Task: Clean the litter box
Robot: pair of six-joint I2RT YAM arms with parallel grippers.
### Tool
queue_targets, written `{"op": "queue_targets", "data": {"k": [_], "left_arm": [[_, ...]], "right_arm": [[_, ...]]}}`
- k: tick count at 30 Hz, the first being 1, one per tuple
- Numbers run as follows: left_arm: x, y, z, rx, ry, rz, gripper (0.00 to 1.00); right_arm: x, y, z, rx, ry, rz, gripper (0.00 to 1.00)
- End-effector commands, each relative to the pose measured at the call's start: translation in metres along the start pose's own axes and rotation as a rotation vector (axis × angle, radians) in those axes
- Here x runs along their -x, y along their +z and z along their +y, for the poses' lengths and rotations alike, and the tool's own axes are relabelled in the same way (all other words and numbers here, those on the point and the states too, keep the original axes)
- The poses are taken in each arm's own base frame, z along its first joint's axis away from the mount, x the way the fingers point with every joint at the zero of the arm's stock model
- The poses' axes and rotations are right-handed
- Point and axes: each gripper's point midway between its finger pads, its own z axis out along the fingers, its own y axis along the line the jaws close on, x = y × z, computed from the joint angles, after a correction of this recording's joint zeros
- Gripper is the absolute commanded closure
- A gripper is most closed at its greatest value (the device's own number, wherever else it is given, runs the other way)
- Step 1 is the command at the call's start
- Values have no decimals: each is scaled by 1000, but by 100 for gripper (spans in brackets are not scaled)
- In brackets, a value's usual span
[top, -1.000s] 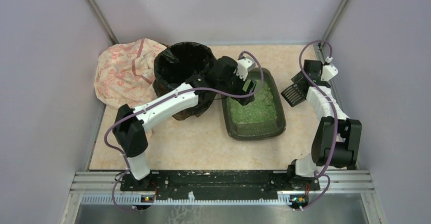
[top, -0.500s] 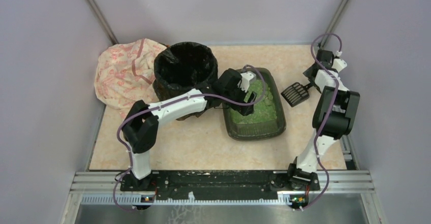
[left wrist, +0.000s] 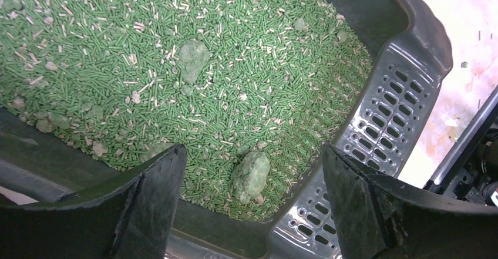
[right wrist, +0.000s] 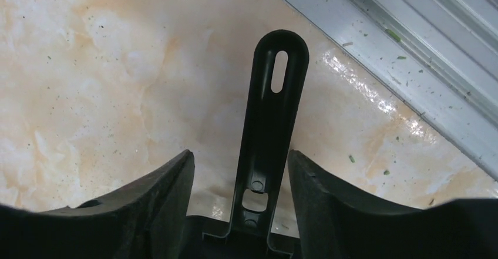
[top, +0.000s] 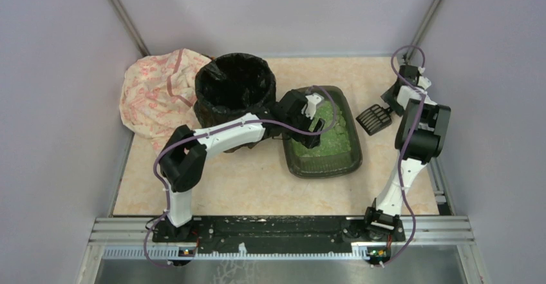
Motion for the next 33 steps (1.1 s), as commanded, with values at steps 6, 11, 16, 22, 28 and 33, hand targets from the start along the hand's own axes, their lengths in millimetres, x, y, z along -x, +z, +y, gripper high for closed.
{"op": "queue_targets", "data": {"k": [6, 11, 16, 22, 28, 33], "left_arm": [[-5, 4, -6, -27, 2, 19, 9], [-11, -1, -6, -28, -9, 28, 9], [-14, -6, -10, -47, -25, 30, 9], [-10, -14, -19, -84, -42, 15, 9], [9, -35, -41, -184, -53, -56, 8], [46, -79, -79, -353, -5, -175, 6]], "right_arm": [[-2, -11, 4, 64, 42, 9, 99], [0, -39, 15, 156, 46, 0, 100], [38, -102, 28, 245, 66, -128, 100], [93, -185, 33, 335, 73, -327, 100], [102, -267, 59, 610, 34, -398, 100], [77, -365, 82, 1047, -58, -505, 100]]}}
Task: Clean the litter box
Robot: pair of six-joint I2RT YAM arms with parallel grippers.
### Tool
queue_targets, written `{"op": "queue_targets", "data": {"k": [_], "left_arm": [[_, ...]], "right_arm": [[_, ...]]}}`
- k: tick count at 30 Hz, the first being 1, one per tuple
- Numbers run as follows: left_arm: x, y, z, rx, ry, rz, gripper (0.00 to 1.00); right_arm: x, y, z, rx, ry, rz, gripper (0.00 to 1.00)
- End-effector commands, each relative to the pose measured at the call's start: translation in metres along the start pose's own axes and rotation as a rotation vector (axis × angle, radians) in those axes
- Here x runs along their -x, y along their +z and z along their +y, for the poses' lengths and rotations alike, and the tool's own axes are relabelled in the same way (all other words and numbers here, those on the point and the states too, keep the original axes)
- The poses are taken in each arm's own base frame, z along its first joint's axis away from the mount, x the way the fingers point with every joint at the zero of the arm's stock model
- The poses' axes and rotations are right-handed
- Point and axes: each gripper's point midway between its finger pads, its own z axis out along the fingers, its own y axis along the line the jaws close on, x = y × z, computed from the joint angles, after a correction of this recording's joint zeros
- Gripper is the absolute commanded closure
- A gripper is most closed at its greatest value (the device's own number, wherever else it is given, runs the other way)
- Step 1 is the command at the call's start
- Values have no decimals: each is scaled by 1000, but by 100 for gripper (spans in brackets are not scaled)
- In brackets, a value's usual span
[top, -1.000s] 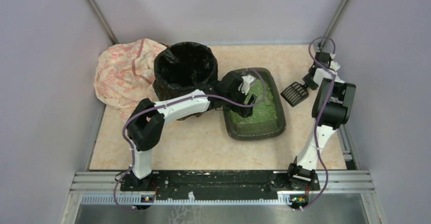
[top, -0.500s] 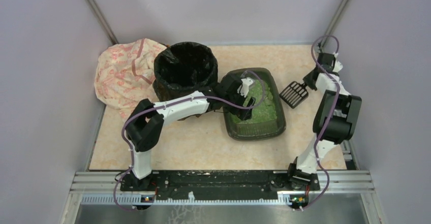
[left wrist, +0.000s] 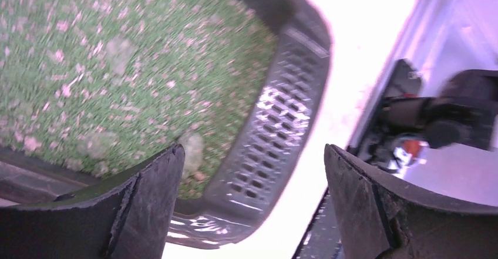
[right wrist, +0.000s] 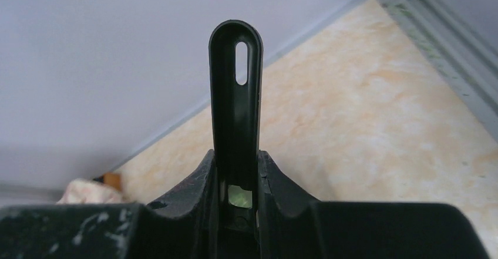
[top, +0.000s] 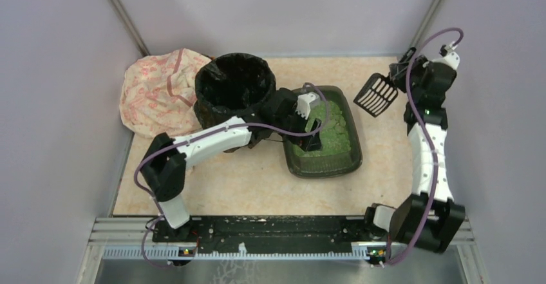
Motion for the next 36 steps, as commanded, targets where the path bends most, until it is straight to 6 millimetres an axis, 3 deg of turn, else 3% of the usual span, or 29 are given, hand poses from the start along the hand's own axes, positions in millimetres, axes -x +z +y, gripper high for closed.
{"op": "queue_targets", "data": {"k": [1, 6, 9, 15, 22, 25, 26, 28, 30, 32, 36], "left_arm": [[54, -49, -62, -220, 82, -176, 8], [81, -93, -91, -316, 129, -323, 14], [90, -105, -88, -310, 99, -373, 15], [77, -105, -79, -287, 55, -351, 16], [70, -109, -73, -253, 30, -353, 19], [66, -111, -69, -221, 20, -340, 21], [65, -113, -68, -212, 19, -340, 21], [64, -116, -65, -193, 17, -345, 22], [63, -118, -62, -175, 17, -349, 22], [61, -119, -61, -165, 15, -348, 22], [57, -114, -58, -160, 7, -333, 22]], "right_arm": [[24, -69, 91, 481, -64, -128, 100], [5, -137, 134, 816, -169, -124, 100], [-13, -148, 140, 904, -148, -85, 100], [-76, -99, 126, 738, -200, 59, 100], [-138, -47, 142, 662, -250, 196, 100], [-170, -23, 140, 588, -305, 265, 100], [-180, -17, 139, 567, -319, 285, 93], [-200, -9, 138, 543, -353, 316, 61], [-210, -2, 133, 489, -390, 317, 38], [-216, 0, 131, 442, -423, 317, 29], [-224, -2, 127, 371, -480, 332, 29]]}}
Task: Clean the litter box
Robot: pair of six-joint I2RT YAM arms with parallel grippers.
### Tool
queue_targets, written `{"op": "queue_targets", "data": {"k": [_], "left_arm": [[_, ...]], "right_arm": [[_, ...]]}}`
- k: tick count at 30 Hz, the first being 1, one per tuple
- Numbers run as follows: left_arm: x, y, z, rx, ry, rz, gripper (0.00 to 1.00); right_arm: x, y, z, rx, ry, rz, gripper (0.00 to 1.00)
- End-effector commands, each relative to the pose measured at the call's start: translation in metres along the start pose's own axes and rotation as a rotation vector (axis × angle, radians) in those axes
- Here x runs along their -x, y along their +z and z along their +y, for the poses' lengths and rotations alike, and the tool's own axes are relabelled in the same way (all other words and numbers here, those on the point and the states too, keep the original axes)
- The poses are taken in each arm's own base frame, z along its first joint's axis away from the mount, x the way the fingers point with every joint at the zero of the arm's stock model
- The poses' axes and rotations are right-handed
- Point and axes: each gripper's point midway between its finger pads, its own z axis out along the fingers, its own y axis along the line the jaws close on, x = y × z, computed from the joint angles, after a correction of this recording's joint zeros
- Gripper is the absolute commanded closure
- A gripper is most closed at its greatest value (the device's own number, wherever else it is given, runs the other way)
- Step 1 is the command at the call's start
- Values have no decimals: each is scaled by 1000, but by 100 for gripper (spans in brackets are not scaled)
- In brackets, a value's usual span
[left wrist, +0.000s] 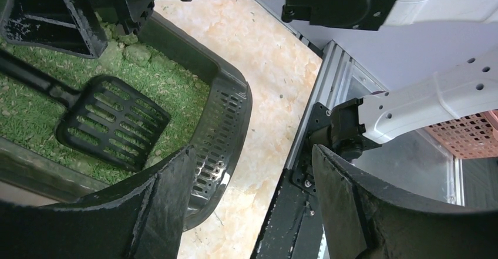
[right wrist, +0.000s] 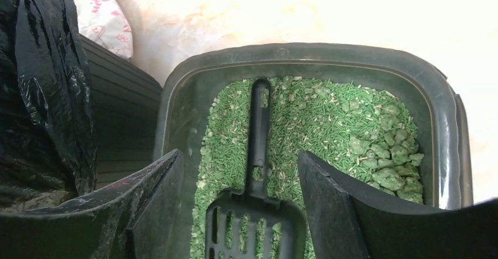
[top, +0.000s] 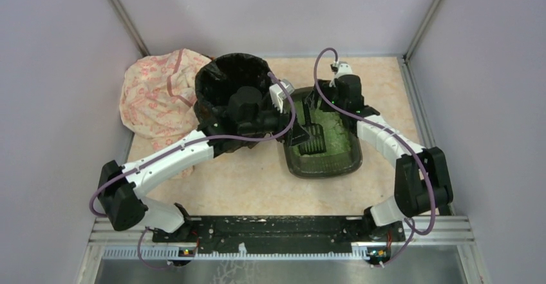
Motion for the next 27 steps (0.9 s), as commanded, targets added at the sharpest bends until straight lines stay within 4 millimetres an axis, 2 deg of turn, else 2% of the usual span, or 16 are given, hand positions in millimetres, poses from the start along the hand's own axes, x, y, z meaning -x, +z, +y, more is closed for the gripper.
{"op": "queue_targets", "data": {"k": [1, 7, 11, 15, 19, 20, 22, 27], "left_arm": [[-7, -1, 5, 18, -4, 13, 22], [-11, 5, 4, -3, -19, 29, 23], [-12, 4, 3, -11, -27, 32, 23], [-16, 3, 8, 11, -29, 30, 23], [-16, -3, 7, 34, -3, 34, 20], [-15, -6, 5, 42, 13, 26, 19], [-15, -10, 9, 80, 30, 26, 19], [-25, -12, 24, 156, 29, 52, 19]], "right_arm": [[30, -2, 1, -103, -80, -65, 30], [-10, 8, -1, -151, -129, 33, 31], [-44, 22, -7, -144, -116, 111, 34], [-73, 46, -11, -140, -104, 156, 35], [-94, 60, -8, -151, -112, 199, 36], [-96, 62, -8, -151, -110, 202, 41], [-96, 62, -9, -164, -99, 195, 61], [-73, 51, -6, -187, -96, 130, 87]]}}
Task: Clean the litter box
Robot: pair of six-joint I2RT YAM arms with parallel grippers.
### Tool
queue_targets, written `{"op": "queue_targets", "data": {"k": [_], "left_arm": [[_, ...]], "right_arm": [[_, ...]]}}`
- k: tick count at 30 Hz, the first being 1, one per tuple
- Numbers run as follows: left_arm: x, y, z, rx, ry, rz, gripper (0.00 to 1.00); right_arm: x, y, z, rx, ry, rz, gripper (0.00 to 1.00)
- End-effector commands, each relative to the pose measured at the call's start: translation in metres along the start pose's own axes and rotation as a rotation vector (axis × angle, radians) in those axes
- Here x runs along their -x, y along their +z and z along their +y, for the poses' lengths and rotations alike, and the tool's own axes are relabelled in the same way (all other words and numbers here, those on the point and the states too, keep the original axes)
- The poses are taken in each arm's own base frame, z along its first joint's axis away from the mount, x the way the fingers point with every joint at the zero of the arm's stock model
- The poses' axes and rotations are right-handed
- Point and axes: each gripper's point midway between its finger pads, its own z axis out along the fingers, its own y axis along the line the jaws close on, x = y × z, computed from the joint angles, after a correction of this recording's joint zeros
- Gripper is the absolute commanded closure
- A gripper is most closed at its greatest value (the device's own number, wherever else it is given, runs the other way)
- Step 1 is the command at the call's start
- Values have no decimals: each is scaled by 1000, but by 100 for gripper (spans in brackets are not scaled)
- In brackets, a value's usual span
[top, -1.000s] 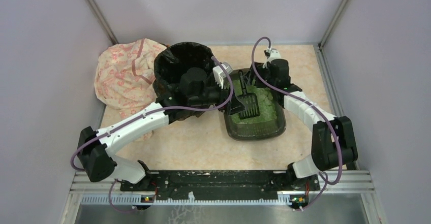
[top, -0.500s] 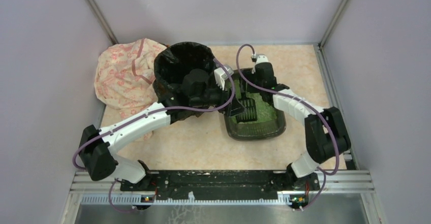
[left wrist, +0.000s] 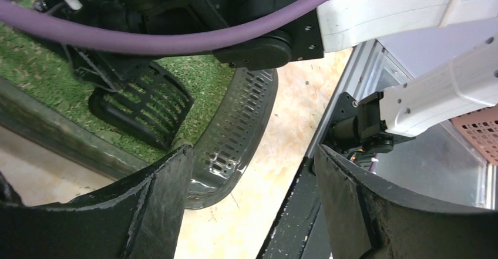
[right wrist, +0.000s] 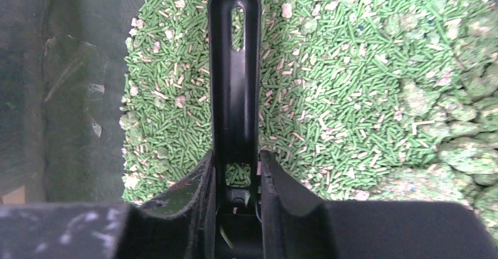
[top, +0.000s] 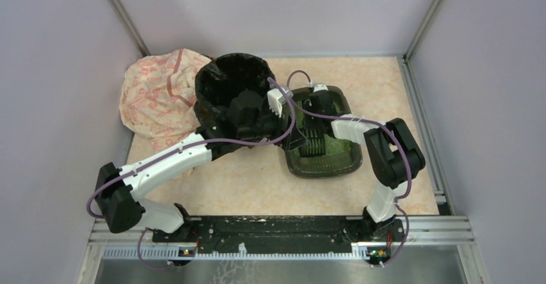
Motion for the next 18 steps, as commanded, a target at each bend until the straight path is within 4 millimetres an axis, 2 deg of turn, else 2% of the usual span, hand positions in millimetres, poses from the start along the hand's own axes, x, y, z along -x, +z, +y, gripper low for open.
{"op": "queue_targets", "data": {"k": [1, 4, 9, 13, 15, 18], "left_arm": [[-6, -5, 10, 61, 21, 9, 19], [-8, -2, 9, 45, 12, 14, 20], [-3, -3, 10, 63, 5, -10, 26], [5, -11, 29, 177, 20, -55, 28], [12, -23, 53, 332, 3, -91, 26], [24, -41, 57, 375, 1, -151, 14]], "right_arm": [[47, -22, 7, -2, 23, -153, 91], [63, -42, 8, -2, 29, -201, 98], [94, -84, 9, 7, 46, -327, 100], [114, -118, 14, 45, 59, -416, 100], [121, -132, 15, 60, 70, -460, 100], [130, -154, 20, 115, 88, -509, 100]]}}
